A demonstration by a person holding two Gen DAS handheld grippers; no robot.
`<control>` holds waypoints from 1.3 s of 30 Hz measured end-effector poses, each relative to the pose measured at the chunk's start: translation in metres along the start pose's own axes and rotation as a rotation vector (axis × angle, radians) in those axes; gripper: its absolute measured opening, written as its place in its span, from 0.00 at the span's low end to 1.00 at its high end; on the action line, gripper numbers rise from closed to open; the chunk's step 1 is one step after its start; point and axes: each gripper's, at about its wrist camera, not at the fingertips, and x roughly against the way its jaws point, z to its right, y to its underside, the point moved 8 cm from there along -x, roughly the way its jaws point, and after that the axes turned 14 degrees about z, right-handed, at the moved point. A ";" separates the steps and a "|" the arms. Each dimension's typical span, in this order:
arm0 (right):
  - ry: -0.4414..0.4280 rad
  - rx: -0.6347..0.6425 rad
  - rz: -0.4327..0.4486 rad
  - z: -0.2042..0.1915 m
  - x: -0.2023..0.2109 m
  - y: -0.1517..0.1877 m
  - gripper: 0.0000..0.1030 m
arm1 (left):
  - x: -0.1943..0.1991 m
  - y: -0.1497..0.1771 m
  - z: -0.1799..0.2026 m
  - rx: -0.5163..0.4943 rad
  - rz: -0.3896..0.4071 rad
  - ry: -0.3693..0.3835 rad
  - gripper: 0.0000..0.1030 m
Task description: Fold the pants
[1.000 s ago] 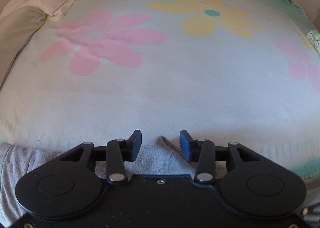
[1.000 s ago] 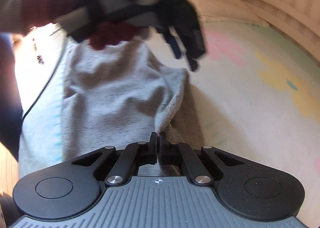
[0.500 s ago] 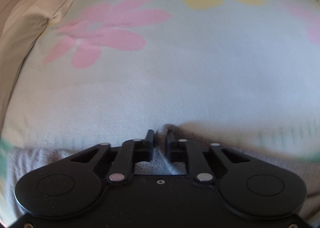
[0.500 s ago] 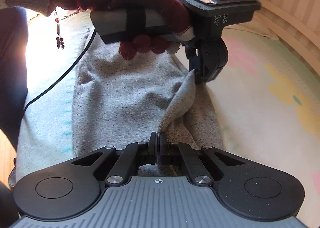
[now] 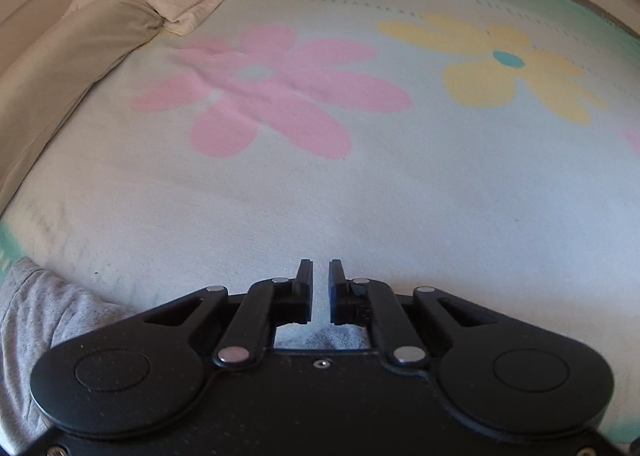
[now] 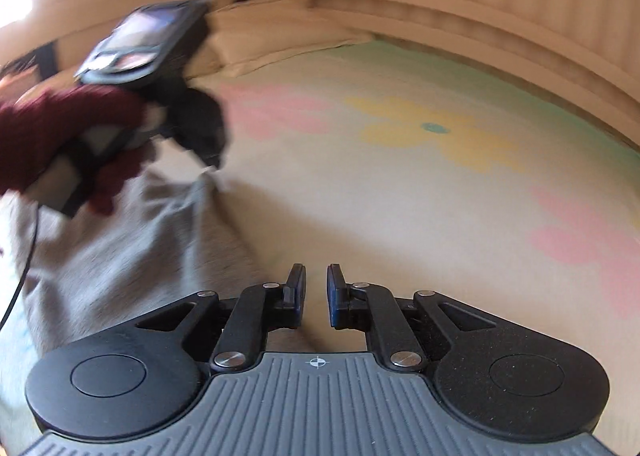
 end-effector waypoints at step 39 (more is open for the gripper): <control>0.589 -0.469 -0.425 0.216 0.183 0.139 0.15 | 0.146 0.174 0.041 -0.411 -0.251 0.420 0.45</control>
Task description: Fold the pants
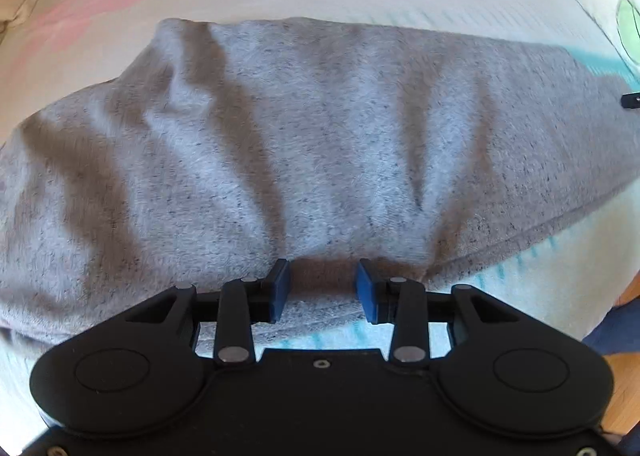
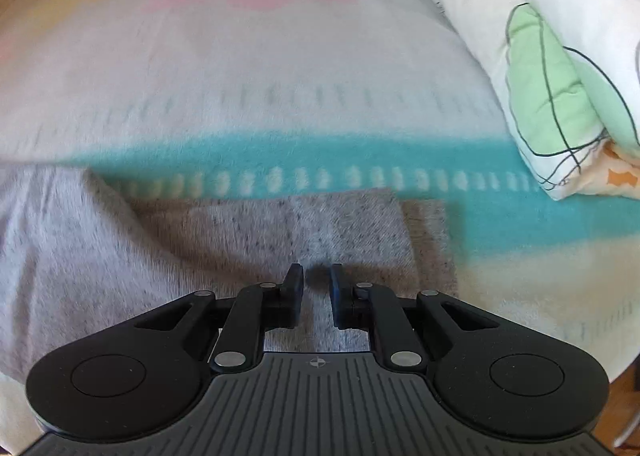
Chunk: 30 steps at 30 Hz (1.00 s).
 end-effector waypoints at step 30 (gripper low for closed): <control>-0.088 -0.047 -0.039 0.036 -0.019 -0.002 0.04 | -0.029 -0.026 -0.008 0.076 0.016 -0.047 0.46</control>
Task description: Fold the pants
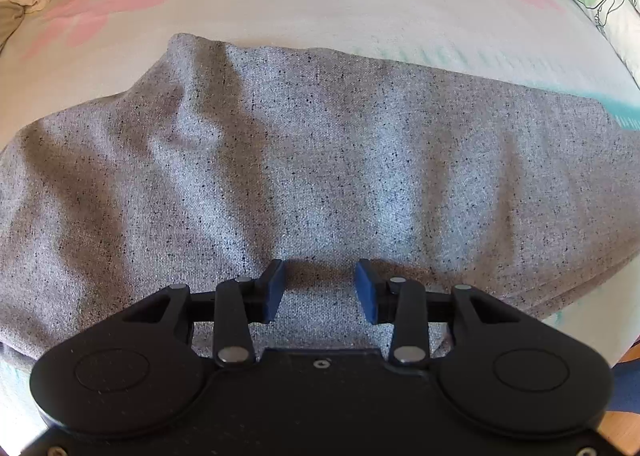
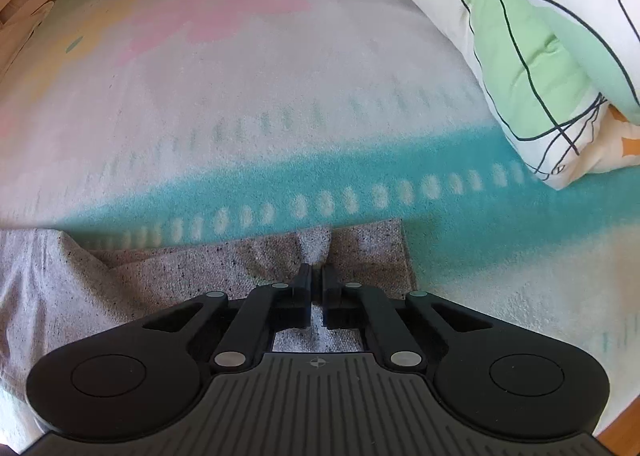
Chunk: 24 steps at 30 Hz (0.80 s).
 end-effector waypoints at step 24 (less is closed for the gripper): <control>0.098 -0.084 -0.155 0.028 0.044 0.039 0.15 | -0.018 -0.013 0.019 -0.037 -0.042 -0.012 0.48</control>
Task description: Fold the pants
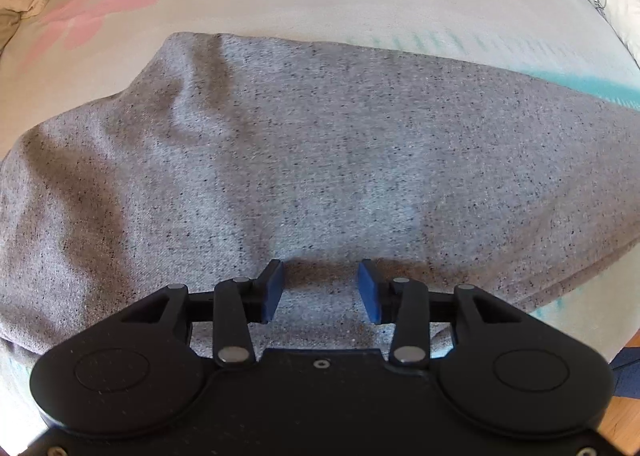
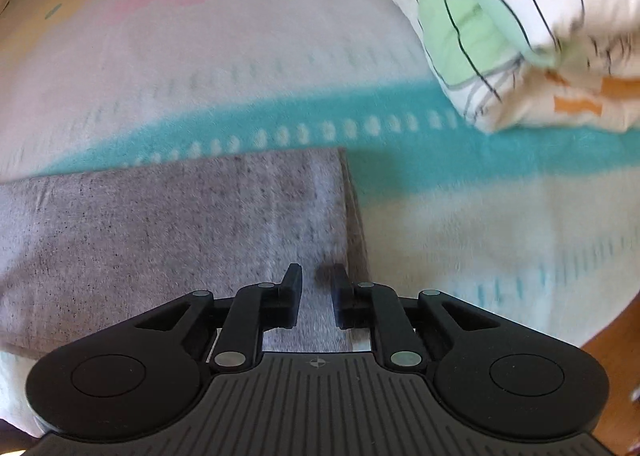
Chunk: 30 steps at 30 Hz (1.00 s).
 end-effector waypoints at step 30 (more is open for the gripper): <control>0.157 0.252 0.000 -0.017 0.017 0.010 0.08 | 0.011 0.025 0.014 -0.124 -0.021 0.010 0.49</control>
